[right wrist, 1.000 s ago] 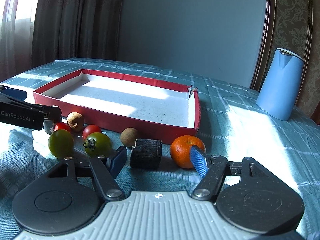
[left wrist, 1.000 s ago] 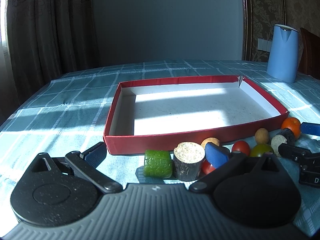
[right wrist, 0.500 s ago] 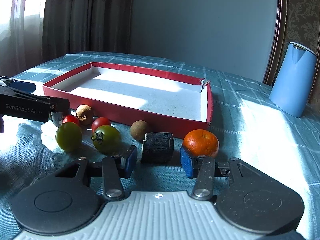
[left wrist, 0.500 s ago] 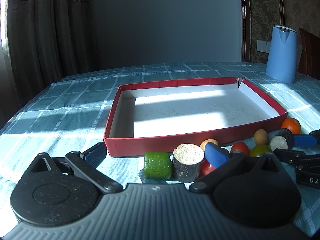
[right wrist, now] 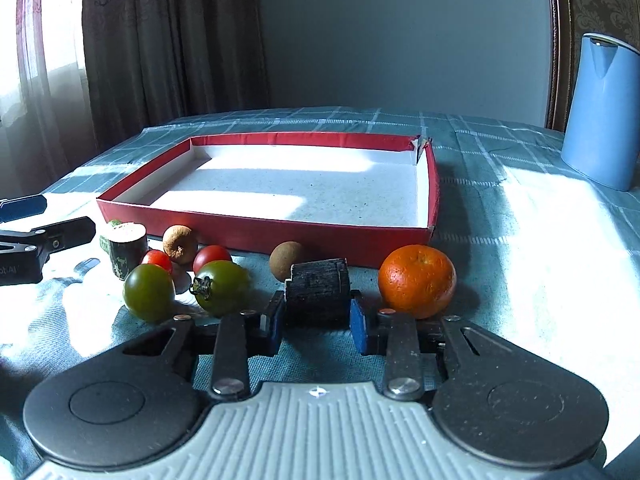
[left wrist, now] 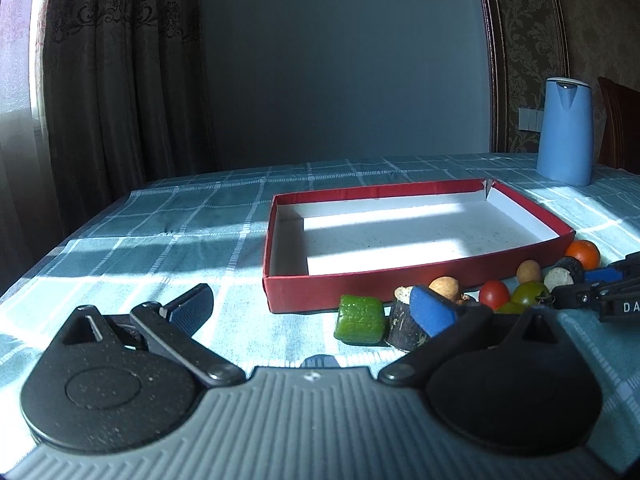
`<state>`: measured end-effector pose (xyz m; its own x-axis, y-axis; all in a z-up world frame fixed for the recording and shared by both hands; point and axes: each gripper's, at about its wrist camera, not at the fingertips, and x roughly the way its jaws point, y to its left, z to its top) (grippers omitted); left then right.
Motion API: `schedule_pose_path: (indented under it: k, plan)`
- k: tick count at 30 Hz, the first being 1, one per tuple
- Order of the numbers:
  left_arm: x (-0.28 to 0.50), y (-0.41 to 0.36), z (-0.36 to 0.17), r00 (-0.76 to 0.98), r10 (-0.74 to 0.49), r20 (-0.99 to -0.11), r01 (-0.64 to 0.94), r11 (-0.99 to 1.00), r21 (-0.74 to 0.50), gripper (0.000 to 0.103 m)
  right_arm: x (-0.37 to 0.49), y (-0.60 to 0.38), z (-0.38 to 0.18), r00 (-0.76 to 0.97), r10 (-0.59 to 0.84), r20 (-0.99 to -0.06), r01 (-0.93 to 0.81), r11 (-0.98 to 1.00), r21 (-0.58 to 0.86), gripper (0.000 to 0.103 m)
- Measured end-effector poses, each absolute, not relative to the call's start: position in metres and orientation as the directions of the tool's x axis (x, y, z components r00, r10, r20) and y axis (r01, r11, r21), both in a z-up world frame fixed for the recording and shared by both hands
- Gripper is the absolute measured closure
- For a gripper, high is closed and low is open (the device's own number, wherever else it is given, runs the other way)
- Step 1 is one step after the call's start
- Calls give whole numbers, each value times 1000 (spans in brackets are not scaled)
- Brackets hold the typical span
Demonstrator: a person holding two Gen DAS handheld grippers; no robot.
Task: Organize fruits
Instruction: 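Grasp the black cylinder with the right tool while the left tool grasps the green cucumber piece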
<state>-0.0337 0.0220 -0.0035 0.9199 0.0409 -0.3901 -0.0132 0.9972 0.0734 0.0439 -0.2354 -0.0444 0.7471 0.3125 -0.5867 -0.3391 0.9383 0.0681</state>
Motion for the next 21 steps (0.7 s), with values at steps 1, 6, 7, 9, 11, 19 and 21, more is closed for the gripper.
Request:
schedule_pose_path:
  k: [1,6,7,9,11,19,21]
  plan:
    - [-28,24,-4,907,47,-419,-22,998,64,0,44,-236,-44,746,315,-586,-339,938,72,71]
    - [-24,25,-4,897,56,-438,-30,997,65,0,44,-238,-44,745,320,-586,-338,937,83,71]
    - [-22,24,-5,890,65,-451,-35,996,76,0,44,-238,-44,745,321,-586,-338,937,83,71]
    - [-17,23,-7,877,79,-475,-40,995,93,0,45,-238,-44,745,322,-585,-338,937,85,71]
    - [-8,23,-9,858,96,-504,-49,993,107,0,45,-239,-45,744,324,-585,-338,937,89,71]
    - [6,3,-14,848,76,-525,48,975,219,0,44,-239,-45,744,328,-583,-338,936,95,71]
    - [9,6,-16,833,20,-552,94,980,177,12,44,-240,-45,744,328,-582,-339,936,95,71]
